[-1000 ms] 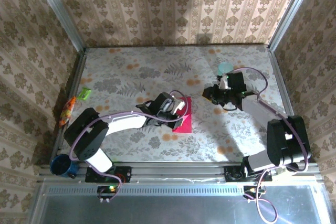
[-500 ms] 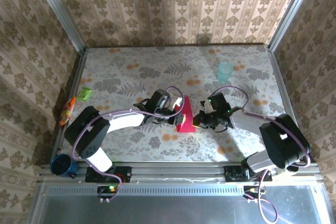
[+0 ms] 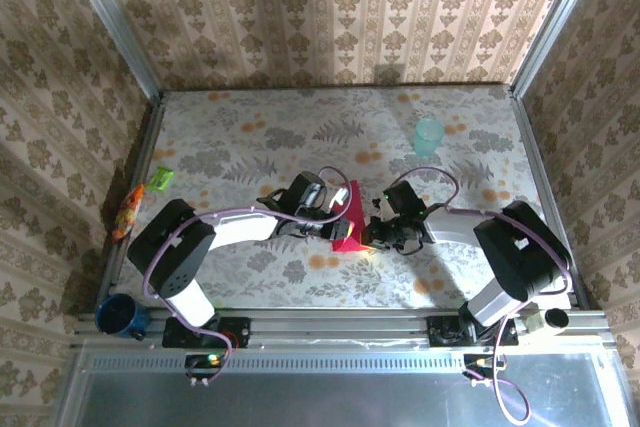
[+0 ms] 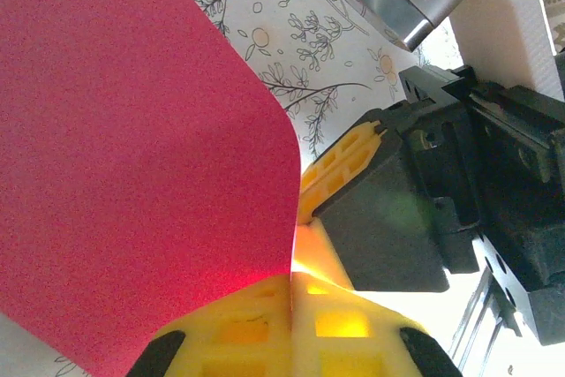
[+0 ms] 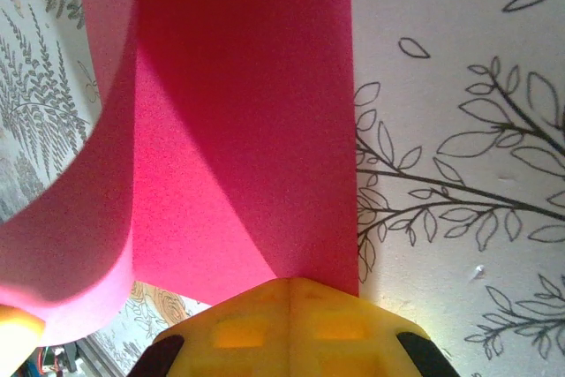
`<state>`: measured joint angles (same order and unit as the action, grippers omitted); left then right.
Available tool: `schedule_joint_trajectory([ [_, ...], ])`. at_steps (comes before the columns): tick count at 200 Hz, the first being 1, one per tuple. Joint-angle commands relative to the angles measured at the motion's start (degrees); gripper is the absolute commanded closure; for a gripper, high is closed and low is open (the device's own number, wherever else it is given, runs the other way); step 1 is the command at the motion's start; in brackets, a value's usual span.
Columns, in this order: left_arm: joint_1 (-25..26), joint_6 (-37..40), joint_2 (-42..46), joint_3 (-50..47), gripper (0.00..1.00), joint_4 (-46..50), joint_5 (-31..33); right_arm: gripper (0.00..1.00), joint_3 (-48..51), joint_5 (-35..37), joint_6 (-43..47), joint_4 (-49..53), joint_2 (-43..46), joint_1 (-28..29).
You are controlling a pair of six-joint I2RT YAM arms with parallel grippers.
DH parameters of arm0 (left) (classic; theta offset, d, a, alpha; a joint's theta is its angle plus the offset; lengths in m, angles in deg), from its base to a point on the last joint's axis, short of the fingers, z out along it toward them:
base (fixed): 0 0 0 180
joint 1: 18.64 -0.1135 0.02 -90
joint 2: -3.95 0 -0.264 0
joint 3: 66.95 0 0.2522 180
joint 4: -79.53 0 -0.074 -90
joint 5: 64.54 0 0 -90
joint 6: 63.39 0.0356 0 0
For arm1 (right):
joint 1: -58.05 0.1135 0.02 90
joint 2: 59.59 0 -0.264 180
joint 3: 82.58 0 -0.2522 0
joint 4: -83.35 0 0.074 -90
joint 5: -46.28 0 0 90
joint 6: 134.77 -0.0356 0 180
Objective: Fold a paper plane with a square sheet of paper (fold left side to right side)
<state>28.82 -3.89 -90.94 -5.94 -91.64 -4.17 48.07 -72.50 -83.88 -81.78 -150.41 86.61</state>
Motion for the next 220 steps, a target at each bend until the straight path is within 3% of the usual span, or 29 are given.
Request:
schedule_joint_trajectory([
  [1, -0.73, -0.63, -1.18, -0.9, 1.0, 1.3, -0.77, 1.0, -0.84, 2.74, 1.3, 2.59, -1.53, 0.45],
  [220, -5.42, 4.64, -3.22, 0.24, 1.0, 7.74, 0.79, 1.0, -4.13, 3.72, 2.92, 8.16, -4.73, 1.71],
])
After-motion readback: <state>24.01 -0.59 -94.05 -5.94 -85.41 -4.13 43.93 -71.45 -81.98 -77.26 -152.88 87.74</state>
